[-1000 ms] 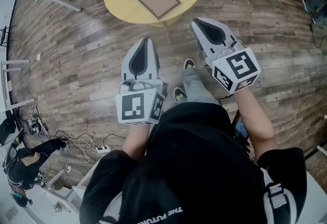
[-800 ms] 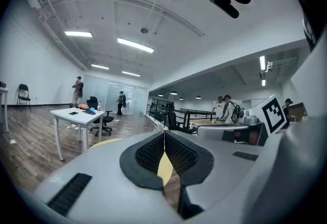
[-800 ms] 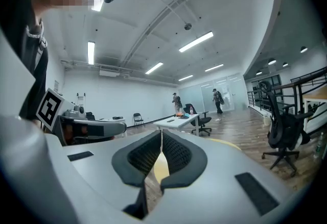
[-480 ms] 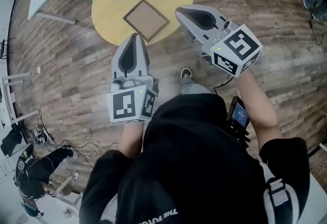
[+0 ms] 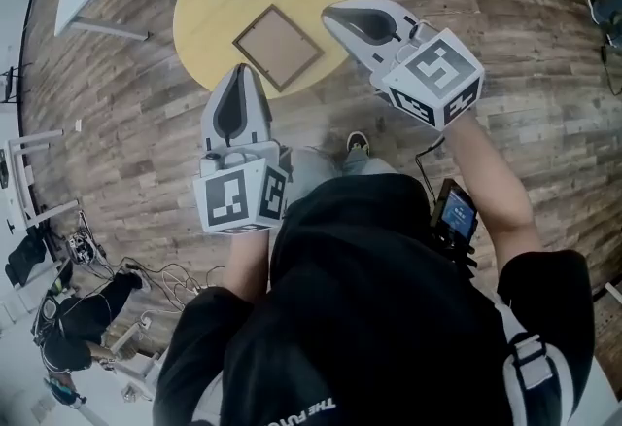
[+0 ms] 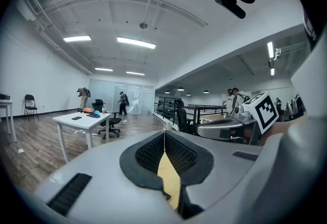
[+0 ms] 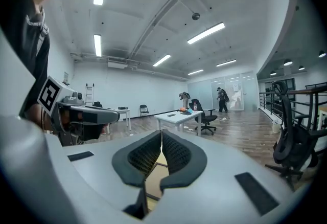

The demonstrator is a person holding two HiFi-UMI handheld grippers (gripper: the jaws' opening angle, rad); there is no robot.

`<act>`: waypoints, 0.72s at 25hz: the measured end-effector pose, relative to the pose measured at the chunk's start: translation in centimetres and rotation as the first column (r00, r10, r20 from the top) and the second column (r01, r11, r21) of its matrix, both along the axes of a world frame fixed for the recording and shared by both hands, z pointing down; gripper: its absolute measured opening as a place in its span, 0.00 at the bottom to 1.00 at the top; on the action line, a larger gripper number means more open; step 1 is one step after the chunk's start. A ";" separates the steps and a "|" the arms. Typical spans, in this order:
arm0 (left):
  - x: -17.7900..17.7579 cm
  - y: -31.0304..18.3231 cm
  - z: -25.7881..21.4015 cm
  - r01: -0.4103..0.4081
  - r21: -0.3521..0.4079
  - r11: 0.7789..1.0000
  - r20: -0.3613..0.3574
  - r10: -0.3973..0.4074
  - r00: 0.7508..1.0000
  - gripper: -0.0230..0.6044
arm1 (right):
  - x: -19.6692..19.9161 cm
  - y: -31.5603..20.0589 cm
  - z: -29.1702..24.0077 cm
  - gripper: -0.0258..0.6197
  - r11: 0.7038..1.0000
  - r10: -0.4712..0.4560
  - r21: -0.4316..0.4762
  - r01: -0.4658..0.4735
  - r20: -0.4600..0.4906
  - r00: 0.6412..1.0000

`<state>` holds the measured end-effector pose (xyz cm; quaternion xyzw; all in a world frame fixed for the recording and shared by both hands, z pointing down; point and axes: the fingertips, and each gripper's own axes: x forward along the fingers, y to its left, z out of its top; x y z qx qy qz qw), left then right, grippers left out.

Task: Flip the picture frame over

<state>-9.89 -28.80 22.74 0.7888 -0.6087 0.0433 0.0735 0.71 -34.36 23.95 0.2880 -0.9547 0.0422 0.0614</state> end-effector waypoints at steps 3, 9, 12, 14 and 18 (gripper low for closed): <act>0.0 -1.0 0.6 0.002 -0.007 1.000 0.003 -0.002 1.000 0.08 | -0.8 -0.6 0.9 0.07 0.999 -0.029 0.023 0.031 -0.057 0.998; -1.3 -3.1 2.0 -0.001 -0.032 0.999 0.003 0.001 1.000 0.08 | -3.5 -1.6 3.1 0.07 0.995 -0.094 0.030 0.099 -0.148 0.985; -2.0 -4.2 2.8 0.007 -0.048 0.999 0.000 -0.007 1.000 0.08 | -4.8 -2.5 4.5 0.07 0.992 -0.125 -0.007 0.126 -0.154 0.980; -2.7 -4.9 3.6 0.013 -0.062 0.998 -0.003 -0.014 1.000 0.08 | -5.8 -3.1 5.6 0.07 0.990 -0.144 -0.030 0.141 -0.158 0.977; -4.1 -6.0 5.6 0.031 -0.094 0.995 -0.014 -0.033 0.999 0.08 | -7.6 -3.6 8.4 0.07 0.981 -0.191 -0.080 0.178 -0.198 0.961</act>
